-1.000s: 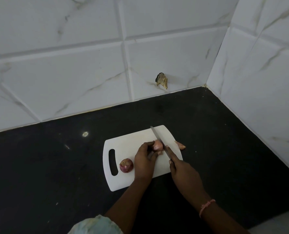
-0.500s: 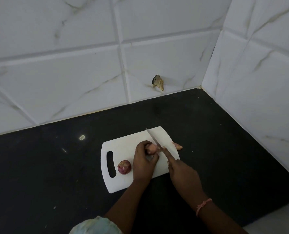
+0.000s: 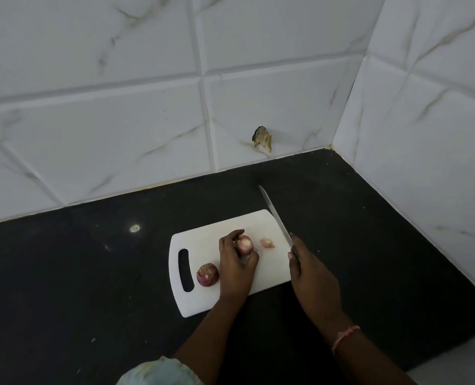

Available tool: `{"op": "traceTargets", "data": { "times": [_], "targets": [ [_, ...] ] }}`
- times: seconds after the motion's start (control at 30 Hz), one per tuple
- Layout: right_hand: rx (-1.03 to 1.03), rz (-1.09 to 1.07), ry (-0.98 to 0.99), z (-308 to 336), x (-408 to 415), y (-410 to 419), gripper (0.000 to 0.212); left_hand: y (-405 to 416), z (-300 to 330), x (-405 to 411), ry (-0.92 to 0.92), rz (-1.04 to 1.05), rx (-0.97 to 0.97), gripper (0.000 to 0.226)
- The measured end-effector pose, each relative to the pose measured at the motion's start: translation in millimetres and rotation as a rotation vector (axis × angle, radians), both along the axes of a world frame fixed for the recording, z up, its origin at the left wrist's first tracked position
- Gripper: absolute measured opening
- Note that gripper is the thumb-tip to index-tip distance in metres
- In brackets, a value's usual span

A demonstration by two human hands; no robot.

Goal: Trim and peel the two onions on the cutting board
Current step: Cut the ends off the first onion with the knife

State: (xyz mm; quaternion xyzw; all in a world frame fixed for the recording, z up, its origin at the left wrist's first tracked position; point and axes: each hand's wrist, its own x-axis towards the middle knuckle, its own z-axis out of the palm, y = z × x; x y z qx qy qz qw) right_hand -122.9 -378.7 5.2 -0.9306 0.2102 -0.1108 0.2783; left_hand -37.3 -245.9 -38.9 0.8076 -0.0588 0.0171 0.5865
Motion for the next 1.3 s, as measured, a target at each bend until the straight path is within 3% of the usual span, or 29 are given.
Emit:
{"op": "traceTargets", "data": {
  "times": [0.23, 0.37, 0.5, 0.73, 1.0, 1.17, 1.3],
  "targets": [
    [0.119, 0.014, 0.040, -1.5, 1.4, 9.2, 0.040, -3.6, 11.1, 6.0, 0.057, 0.104, -0.113, 0.043],
    [0.147, 0.053, 0.010, 3.5, 14.9, 15.8, 0.030, -2.2, 41.4, 22.3, 0.130, 0.191, -0.363, 0.033],
    [0.110, 0.221, -0.007, 4.5, 40.8, 28.3, 0.033, 21.7, 62.3, 43.4, 0.268, 0.209, -0.553, 0.030],
    [-0.004, 0.420, 0.165, -2.1, 80.5, 49.5, 0.050, 91.5, 33.7, 60.3, 0.306, 0.299, -0.492, 0.029],
    [0.107, 0.477, 0.134, -13.5, 129.6, 70.4, 0.048, 101.7, 22.2, 49.5, 0.248, 0.263, -0.426, 0.032],
    [-0.155, 0.547, 0.081, -12.3, 160.9, 69.1, 0.044, 102.8, 19.0, 55.4, 0.173, 0.237, -0.393, 0.028],
    [-0.205, 0.510, 0.066, -13.6, 182.6, 43.6, 0.046, 104.1, 14.5, 57.3, 0.161, 0.209, -0.366, 0.027]
  ]
}}
